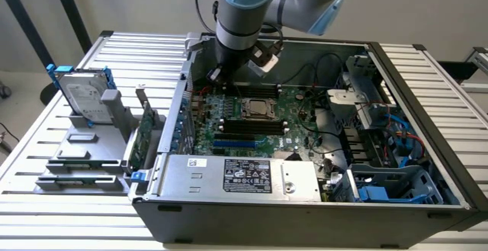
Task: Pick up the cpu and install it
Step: 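Install the first cpu locking lever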
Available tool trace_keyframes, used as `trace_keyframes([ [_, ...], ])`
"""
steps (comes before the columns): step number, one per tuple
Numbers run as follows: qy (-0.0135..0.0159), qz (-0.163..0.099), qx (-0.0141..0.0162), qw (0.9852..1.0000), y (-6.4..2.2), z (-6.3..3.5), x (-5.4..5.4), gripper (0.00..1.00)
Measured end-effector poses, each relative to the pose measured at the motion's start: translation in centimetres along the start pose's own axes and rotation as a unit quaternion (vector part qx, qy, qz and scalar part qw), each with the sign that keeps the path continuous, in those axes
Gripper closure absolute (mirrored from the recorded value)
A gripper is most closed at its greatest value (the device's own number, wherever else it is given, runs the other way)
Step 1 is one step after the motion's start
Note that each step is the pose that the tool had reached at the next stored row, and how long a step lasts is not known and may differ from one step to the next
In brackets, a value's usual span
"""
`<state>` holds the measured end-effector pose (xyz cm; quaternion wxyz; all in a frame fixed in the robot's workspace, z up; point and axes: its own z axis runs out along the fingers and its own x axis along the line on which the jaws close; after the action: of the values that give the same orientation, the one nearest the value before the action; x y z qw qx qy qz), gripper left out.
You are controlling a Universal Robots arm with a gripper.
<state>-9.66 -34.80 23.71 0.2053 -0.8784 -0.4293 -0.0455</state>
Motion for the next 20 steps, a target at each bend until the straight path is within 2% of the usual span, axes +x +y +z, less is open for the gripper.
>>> trace_keyframes([
  [2, 0.0026, 0.006, -0.0018, 1.0, -0.01, -0.04, 0.0, 0.89],
  [5, 0.005, 0.013, -0.0036, 0.9999, 0.01, -0.15, 0.1, 0.89],
  [14, 0.0072, 0.019, -0.0053, 0.9998, 0.88, -0.8, 1.1, 0.89],
  [20, 0.0078, 0.019, -0.0051, 0.9998, 2.18, -1.03, 2.2, 0.89],
])
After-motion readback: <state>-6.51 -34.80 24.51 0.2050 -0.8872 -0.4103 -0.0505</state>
